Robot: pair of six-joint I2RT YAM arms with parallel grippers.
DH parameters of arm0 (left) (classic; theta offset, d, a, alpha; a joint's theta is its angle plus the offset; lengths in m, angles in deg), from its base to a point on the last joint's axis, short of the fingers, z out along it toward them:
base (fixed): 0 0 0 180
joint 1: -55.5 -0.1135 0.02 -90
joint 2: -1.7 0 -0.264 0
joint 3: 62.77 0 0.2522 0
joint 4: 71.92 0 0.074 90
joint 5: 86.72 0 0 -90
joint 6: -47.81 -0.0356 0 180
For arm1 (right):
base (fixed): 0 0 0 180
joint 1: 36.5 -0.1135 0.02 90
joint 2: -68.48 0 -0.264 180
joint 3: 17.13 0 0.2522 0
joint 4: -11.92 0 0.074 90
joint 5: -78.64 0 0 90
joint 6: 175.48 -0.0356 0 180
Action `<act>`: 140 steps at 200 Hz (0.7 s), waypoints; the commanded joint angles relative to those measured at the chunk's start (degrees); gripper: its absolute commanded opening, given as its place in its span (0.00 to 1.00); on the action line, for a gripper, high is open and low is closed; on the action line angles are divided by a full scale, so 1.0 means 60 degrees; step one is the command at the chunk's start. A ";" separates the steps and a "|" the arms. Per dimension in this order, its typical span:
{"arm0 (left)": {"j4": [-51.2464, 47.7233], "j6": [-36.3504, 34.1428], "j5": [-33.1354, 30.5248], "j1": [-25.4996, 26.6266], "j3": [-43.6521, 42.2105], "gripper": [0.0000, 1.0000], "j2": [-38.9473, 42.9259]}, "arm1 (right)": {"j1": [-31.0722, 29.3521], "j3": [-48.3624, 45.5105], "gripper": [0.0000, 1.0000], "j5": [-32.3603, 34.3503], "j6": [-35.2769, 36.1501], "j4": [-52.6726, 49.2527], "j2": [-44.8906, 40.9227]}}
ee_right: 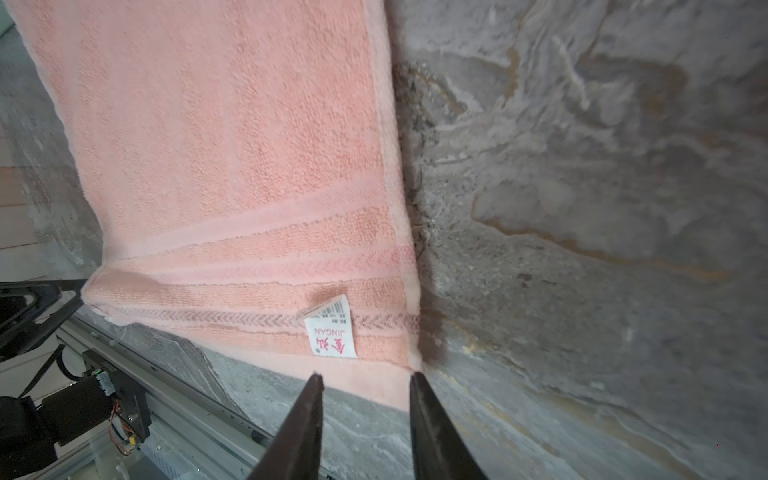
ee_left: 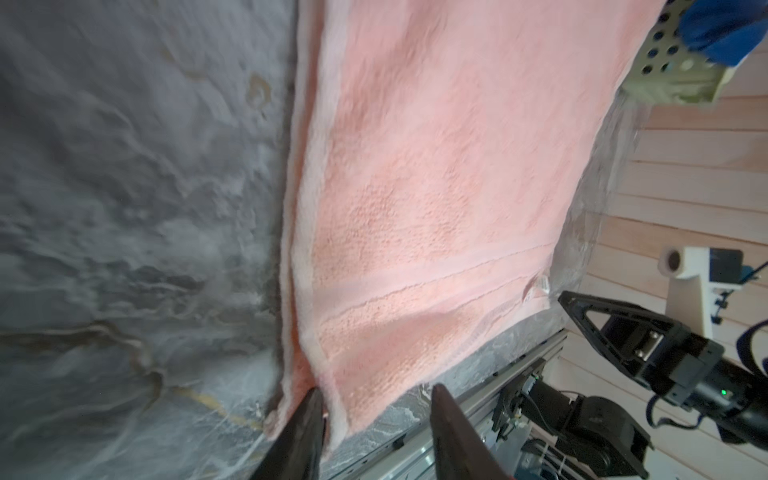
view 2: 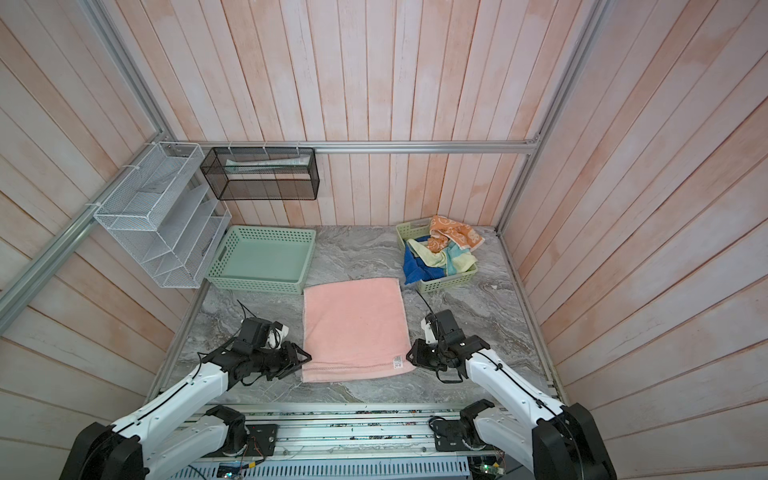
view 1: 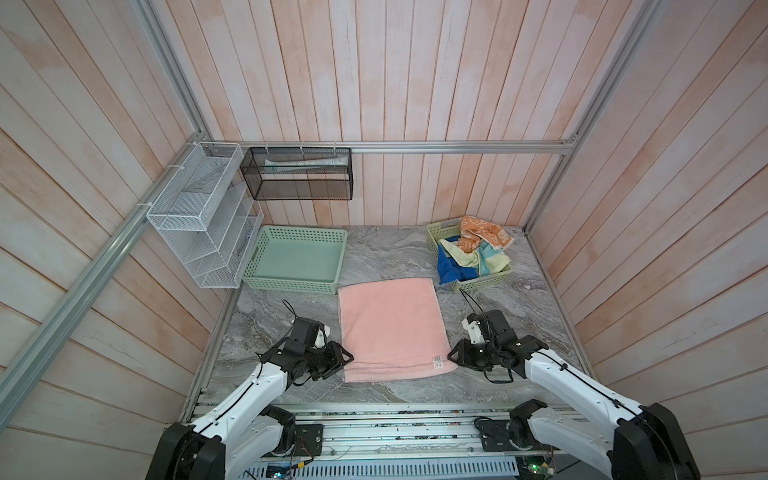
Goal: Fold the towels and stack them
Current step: 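Open both grippers to release the folded towel edge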
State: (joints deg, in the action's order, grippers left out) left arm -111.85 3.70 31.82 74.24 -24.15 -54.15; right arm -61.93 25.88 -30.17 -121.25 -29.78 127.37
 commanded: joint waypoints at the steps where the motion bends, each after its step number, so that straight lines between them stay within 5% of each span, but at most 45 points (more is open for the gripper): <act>1: -0.1055 -0.0192 -0.1050 -0.0151 0.0717 0.45 0.0463 | -0.0054 0.0506 0.37 0.0722 0.0130 -0.0671 -0.0020; 25: -0.1023 -0.0367 -0.0993 0.0092 0.1212 0.38 0.0086 | -0.0176 0.0945 0.37 0.0687 0.0538 -0.0389 0.0976; 76: -0.0054 0.0001 -0.1177 0.2071 0.1371 0.30 -0.2020 | -0.1493 0.1899 0.33 0.0541 0.0850 0.0822 0.3225; 140: 0.0259 0.0361 -0.1957 0.2384 0.0309 0.39 -0.2576 | -0.2080 0.0239 0.32 0.0317 0.0114 0.1615 0.3572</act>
State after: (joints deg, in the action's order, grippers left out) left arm -110.89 4.95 22.99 88.29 -20.30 -69.19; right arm -73.53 32.44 -27.94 -117.84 -19.66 149.27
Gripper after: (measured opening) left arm 0.371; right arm 0.319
